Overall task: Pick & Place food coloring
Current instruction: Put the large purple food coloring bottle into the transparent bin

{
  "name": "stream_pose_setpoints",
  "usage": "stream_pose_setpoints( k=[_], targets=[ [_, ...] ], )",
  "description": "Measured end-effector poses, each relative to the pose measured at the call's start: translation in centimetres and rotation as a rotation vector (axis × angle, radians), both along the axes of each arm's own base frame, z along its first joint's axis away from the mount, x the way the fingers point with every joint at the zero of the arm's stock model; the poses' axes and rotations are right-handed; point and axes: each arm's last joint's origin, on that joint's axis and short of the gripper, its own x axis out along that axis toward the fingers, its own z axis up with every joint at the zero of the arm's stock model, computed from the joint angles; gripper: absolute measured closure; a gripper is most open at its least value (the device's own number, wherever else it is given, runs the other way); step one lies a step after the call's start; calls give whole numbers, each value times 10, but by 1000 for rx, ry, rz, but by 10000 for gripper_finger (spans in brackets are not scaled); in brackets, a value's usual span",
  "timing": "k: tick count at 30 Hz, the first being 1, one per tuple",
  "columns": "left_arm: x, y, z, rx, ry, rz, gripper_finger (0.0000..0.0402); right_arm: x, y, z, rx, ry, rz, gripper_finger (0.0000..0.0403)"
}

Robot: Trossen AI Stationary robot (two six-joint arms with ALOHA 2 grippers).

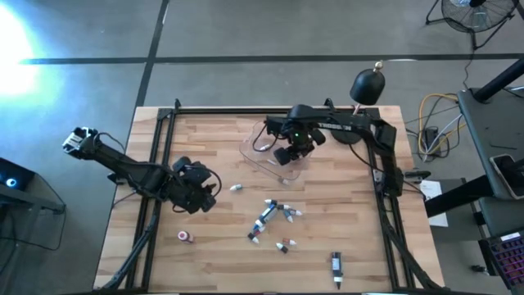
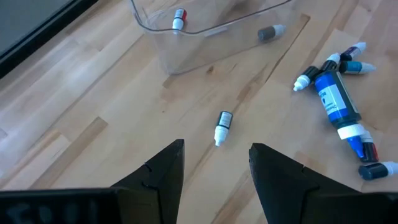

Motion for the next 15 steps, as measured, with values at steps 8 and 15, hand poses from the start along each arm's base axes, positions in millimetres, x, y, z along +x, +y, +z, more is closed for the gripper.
stream_pose_setpoints(
  k=[8,15],
  targets=[
    [-1,-2,0,-1,-1,-10,245,-2,-3,-7,23,53,4,273],
    [-1,-2,0,-1,-2,-12,245,-8,-3,7,-49,40,12,233]
  ],
)
